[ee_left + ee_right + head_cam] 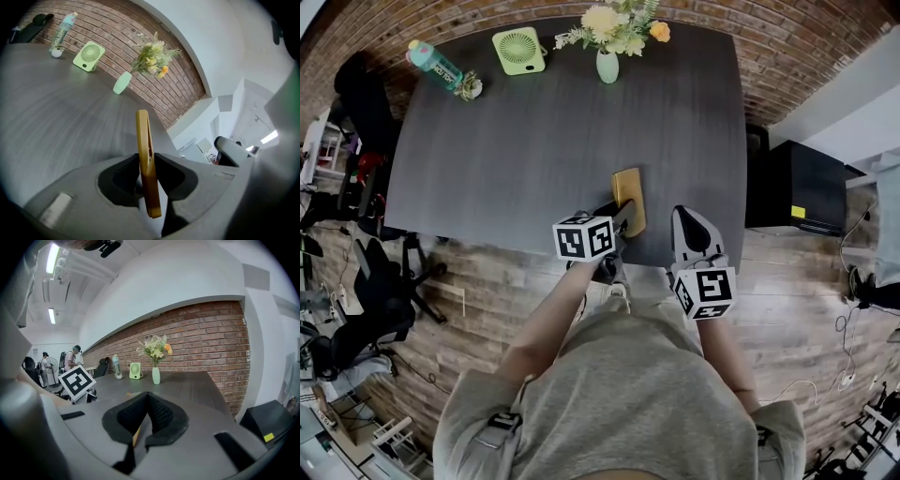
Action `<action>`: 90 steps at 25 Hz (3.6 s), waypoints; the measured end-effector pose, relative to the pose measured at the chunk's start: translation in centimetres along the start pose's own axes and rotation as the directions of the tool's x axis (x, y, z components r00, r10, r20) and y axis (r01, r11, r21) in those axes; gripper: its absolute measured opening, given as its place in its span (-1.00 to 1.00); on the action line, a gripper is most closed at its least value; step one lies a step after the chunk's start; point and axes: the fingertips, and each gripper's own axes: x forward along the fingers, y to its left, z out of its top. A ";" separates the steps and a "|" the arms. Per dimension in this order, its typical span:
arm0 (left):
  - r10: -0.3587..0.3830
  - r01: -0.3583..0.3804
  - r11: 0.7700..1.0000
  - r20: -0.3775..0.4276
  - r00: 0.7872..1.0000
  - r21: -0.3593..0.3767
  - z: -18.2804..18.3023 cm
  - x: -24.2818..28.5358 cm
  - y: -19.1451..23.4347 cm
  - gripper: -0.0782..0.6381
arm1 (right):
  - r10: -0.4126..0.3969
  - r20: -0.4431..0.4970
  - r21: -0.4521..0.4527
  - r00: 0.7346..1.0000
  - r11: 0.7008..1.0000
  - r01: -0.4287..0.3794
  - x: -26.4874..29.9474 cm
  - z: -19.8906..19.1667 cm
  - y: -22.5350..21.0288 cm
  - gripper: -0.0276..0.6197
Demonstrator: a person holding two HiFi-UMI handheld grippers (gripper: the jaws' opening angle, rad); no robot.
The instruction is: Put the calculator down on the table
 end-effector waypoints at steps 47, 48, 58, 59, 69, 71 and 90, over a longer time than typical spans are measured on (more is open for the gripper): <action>0.241 -0.235 0.969 -0.083 0.967 0.079 -0.4 1.9 4.5 -0.29 | -0.026 0.001 0.004 1.000 1.000 0.026 -0.7 -0.1 -0.5 -0.91; 0.240 -0.233 0.969 -0.082 0.967 0.081 -0.4 1.9 4.5 -0.29 | -0.027 0.002 0.003 1.000 1.000 0.027 -0.8 -0.1 -0.6 -0.91; 0.202 -0.199 0.977 -0.027 0.979 0.078 -0.2 0.2 3.4 -0.29 | -0.020 0.011 -0.007 1.000 1.000 0.020 -1.4 0.2 0.1 -0.91; 0.196 -0.194 0.977 -0.016 0.980 0.085 -0.1 -0.3 3.1 -0.29 | -0.019 0.013 -0.007 1.000 1.000 0.019 -1.6 0.2 0.3 -0.91; 0.117 -0.130 0.981 0.096 0.988 0.143 0.8 -5.9 -0.9 -0.44 | -0.016 0.040 -0.001 0.999 1.000 0.016 -4.3 0.2 3.0 -0.91; 0.103 -0.122 0.979 0.117 0.988 0.166 0.8 -7.2 -1.7 -0.49 | -0.017 0.047 -0.003 0.999 1.000 0.017 -5.0 0.2 3.5 -0.91; 0.031 -0.108 0.961 0.292 0.956 0.253 -1.5 -19.2 -5.4 -0.70 | -0.012 0.120 -0.012 0.993 1.000 0.013 -11.3 0.4 9.1 -0.91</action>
